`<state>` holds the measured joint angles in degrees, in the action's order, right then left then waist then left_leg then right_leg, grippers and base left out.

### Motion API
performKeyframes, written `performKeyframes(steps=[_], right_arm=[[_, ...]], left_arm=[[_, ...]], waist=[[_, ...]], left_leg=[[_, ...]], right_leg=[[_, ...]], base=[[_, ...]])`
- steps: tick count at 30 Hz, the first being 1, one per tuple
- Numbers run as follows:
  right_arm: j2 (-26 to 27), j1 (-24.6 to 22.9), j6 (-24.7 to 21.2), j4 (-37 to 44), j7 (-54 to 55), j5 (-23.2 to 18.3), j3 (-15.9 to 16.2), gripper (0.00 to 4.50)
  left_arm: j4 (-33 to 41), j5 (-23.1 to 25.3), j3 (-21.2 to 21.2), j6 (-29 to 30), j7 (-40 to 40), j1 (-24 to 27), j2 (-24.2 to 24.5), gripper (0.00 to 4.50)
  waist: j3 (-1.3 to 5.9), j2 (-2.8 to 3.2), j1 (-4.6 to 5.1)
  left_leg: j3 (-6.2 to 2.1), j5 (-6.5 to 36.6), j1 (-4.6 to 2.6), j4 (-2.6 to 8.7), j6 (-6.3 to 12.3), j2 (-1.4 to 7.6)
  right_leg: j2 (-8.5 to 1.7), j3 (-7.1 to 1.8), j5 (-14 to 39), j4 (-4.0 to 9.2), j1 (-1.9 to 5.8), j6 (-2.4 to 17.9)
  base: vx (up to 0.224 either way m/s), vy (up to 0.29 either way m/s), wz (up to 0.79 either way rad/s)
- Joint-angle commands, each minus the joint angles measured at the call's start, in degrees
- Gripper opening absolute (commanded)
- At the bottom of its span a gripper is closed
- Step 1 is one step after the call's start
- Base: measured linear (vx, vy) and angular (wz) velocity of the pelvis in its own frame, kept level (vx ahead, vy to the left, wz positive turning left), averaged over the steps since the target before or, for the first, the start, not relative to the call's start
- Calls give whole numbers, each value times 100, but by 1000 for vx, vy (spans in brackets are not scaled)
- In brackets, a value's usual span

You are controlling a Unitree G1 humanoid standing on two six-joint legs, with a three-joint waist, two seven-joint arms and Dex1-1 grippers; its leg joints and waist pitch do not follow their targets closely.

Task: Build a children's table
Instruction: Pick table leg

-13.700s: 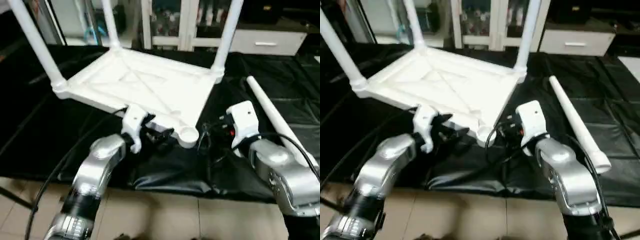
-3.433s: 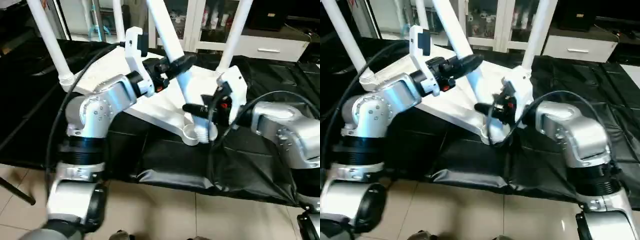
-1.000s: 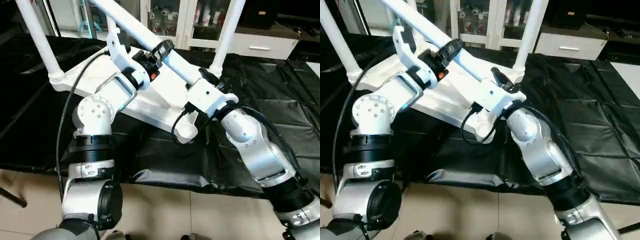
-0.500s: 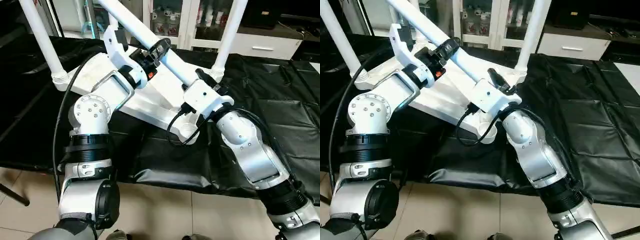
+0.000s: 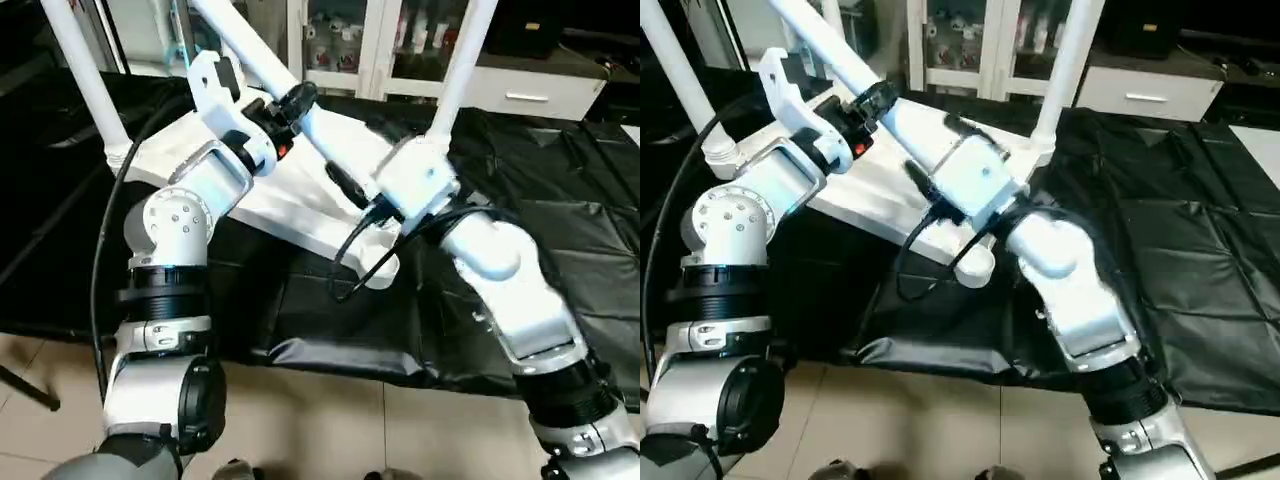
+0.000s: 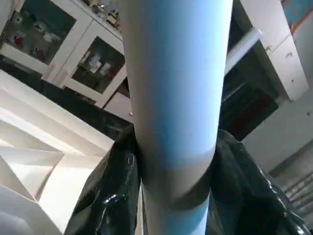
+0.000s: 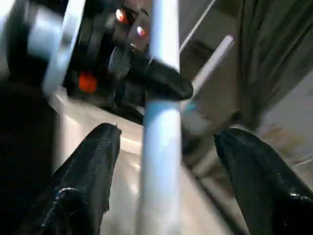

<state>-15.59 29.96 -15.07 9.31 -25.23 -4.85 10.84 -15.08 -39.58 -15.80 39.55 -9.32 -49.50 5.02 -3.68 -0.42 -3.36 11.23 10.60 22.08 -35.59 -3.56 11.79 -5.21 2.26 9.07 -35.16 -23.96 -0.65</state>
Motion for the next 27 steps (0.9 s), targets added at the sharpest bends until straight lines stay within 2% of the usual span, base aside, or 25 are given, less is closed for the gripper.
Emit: performKeyframes(steps=[1, 3, 4, 5, 6, 7, 8, 9, 10, 11, 12, 15, 18, 19, 20, 22, 24, 27], right_arm=[[-57, 224, -1016, 65, -344, -770, -514, 377], [-229, 427, -1689, -74, -611, -1024, -707, 381], [-277, 485, -1878, -121, -664, -1121, -775, 389], [-434, 623, -2238, -248, -847, -1394, -928, 402], [-609, 755, -2527, -381, -1057, -1695, -1073, 412], [-858, 839, -2929, -438, -1422, -2020, -1127, 417], [-1021, 881, -3175, -460, -1668, -2216, -1141, 417], [-1193, 917, -3341, -485, -1928, -2420, -1158, 423], [-1311, 954, -3513, -509, -2100, -2605, -1188, 443], [-1421, 997, -3766, -529, -2260, -2817, -1270, 448], [-1479, 1019, -3883, -550, -2343, -2909, -1312, 450], [-1581, 1114, -4648, -852, -2569, -3268, -1575, 450], [-1759, 1047, -4816, -831, -2765, -3376, -1482, 450], [-1851, 1000, -4895, -768, -2874, -3472, -1421, 450], [-1860, 995, -4904, -761, -2885, -3483, -1415, 450], [-1935, 948, -4970, -703, -2974, -3554, -1351, 450], [-2025, 909, -5051, -645, -2996, -3524, -1238, 450], [-2007, 941, -5128, -656, -2999, -3524, -1246, 450]], left_arm=[[21, 97, 251, 60, -319, -56, 116, 177], [76, 102, 383, 179, -542, -36, 236, 177], [102, 93, 421, 222, -606, -28, 267, 177], [179, 23, 494, 371, -769, -13, 339, 177], [263, -77, 553, 546, -931, -1, 405, 177], [358, -186, 627, 727, -1114, 7, 475, 177], [416, -256, 672, 838, -1226, 12, 517, 177], [470, -282, 749, 897, -1368, 10, 576, 177], [509, -304, 800, 935, -1480, 6, 616, 177], [531, -306, 837, 946, -1577, 1, 639, 177], [548, -337, 851, 976, -1647, -16, 649, 177], [701, -443, 1019, 1093, -2081, -79, 720, 177], [779, -509, 1044, 1188, -2210, -97, 731, 177], [821, -551, 1052, 1229, -2273, -95, 746, 177], [826, -555, 1053, 1233, -2279, -94, 748, 177], [864, -583, 1070, 1270, -2347, -93, 770, 177], [933, -620, 1137, 1338, -2534, -81, 846, 177], [973, -616, 1188, 1371, -2663, -83, 885, 177]], waist=[[485, 72, -7], [477, 80, -29], [481, 70, -32], [480, 66, -36], [478, 64, -33], [490, 26, -50], [484, 41, -70], [483, 43, -91], [493, 34, -108], [484, -41, -105], [495, -23, -129], [484, -121, -141], [476, -86, -190], [474, -110, -201], [472, -90, -209], [467, -99, -205], [471, -66, -214], [472, -88, -214]], left_leg=[[-68, 1068, -153, 429, 155, 41], [-59, 1030, -163, 428, 59, 52], [-53, 971, -149, 420, 4, 40], [-58, 950, -142, 423, -29, 37], [-49, 994, -156, 424, -37, 28], [-50, 993, -172, 411, -37, 30], [-41, 951, -173, 406, -36, 39], [-38, 838, -139, 400, -29, 41], [-42, 779, -140, 394, 14, 36], [-21, 709, -128, 393, 68, 43], [-33, 677, -127, 388, 82, 39], [-7, 614, -126, 378, 116, 47], [-8, 647, -144, 384, 14, 67], [-7, 678, -150, 388, -12, 65], [-10, 699, -149, 390, -26, 65], [-14, 750, -146, 395, -60, 66], [-21, 768, -144, 397, -115, 63], [-19, 765, -135, 400, -130, 57]], right_leg=[[-101, -123, 315, 275, 332, 1341], [-118, -127, 344, 282, 315, 1371], [-125, -131, 348, 280, 331, 1373], [-135, -132, 388, 273, 343, 1368], [-126, -128, 446, 282, 343, 1376], [-129, -128, 491, 266, 360, 1406], [-137, -137, 463, 273, 348, 1424], [-152, -142, 368, 262, 353, 1449], [-147, -132, 304, 258, 369, 1465], [-148, -138, 264, 267, 361, 1484], [-159, -132, 274, 244, 380, 1508], [-181, -141, 631, 277, 347, 1498], [-185, -141, 811, 289, 326, 1417], [-187, -143, 867, 293, 329, 1367], [-190, -144, 905, 294, 325, 1347], [-186, -141, 985, 311, 321, 1282], [-190, -140, 1034, 311, 315, 1245], [-186, -139, 1070, 320, 310, 1215]], base=[[0, 0, 0], [0, 0, 0], [0, 0, 0], [0, 0, 0], [0, 0, 0], [0, 0, 0], [0, 0, 0], [0, 0, 0], [0, 0, 0], [0, 0, 0], [0, 0, 0], [0, 0, 0], [0, 0, 0], [0, 0, 0], [0, 0, 0], [0, 0, 0], [0, 0, 0], [0, 0, 0]])
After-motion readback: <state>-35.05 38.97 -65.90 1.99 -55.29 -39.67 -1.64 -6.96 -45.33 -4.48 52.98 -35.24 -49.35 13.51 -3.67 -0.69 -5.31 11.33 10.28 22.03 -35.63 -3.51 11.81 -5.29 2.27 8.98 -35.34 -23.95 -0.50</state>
